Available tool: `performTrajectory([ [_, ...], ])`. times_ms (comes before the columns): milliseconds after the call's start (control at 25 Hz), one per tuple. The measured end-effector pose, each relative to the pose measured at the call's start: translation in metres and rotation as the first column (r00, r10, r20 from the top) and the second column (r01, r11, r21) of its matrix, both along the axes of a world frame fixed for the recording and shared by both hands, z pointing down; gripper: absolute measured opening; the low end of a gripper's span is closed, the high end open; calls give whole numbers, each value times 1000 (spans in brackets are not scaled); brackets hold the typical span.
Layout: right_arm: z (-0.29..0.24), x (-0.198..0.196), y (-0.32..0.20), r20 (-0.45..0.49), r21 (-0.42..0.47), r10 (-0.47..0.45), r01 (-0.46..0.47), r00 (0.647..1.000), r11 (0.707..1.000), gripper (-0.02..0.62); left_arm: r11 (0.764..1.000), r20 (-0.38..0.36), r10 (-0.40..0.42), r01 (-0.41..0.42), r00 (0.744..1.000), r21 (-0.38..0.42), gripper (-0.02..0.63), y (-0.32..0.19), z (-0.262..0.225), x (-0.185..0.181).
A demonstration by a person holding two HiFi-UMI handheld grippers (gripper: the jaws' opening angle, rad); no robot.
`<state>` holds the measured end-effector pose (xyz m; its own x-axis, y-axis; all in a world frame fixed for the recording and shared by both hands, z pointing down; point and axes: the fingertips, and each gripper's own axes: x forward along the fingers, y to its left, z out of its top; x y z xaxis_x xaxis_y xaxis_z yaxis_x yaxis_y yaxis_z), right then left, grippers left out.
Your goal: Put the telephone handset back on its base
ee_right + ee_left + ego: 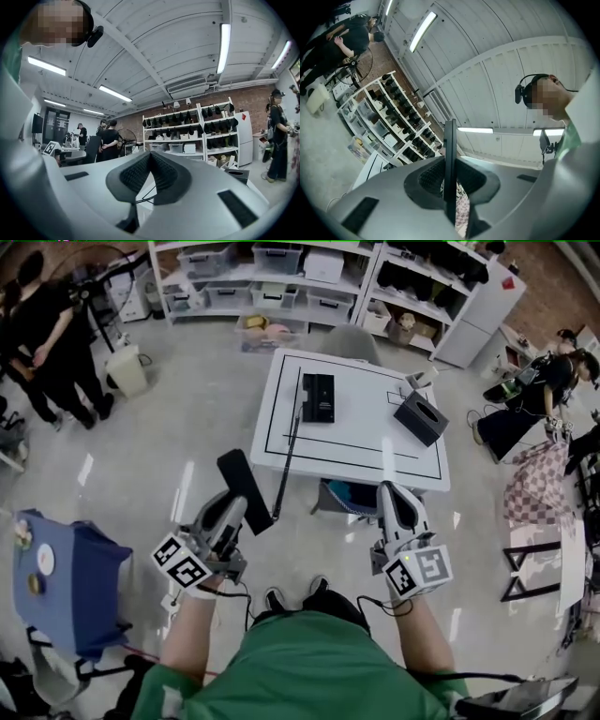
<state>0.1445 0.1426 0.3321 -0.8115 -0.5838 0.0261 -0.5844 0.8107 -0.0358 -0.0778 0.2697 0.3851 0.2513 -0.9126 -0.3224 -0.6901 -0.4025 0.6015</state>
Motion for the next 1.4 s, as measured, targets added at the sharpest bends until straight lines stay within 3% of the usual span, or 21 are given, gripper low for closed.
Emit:
performTrajectory([
  [280, 14, -28, -22, -2, -24, -17, 17, 1000, 1000, 23, 1000, -26, -15, 14, 1000, -17, 84, -9, 17, -24],
  [480, 24, -60, -53, 35, -49, -69, 71, 997, 996, 23, 998, -6, -42, 42, 999, -42, 84, -26, 17, -41],
  [760, 30, -97, -122, 79, -72, -136, 142, 988, 987, 23, 997, 10, -67, 68, 998, -43, 84, -81, 7, -62],
  [1400, 27, -114, -247, 178, -106, -175, 196, 968, 975, 23, 993, 19, -89, 90, 996, -75, 84, -190, -6, -62],
])
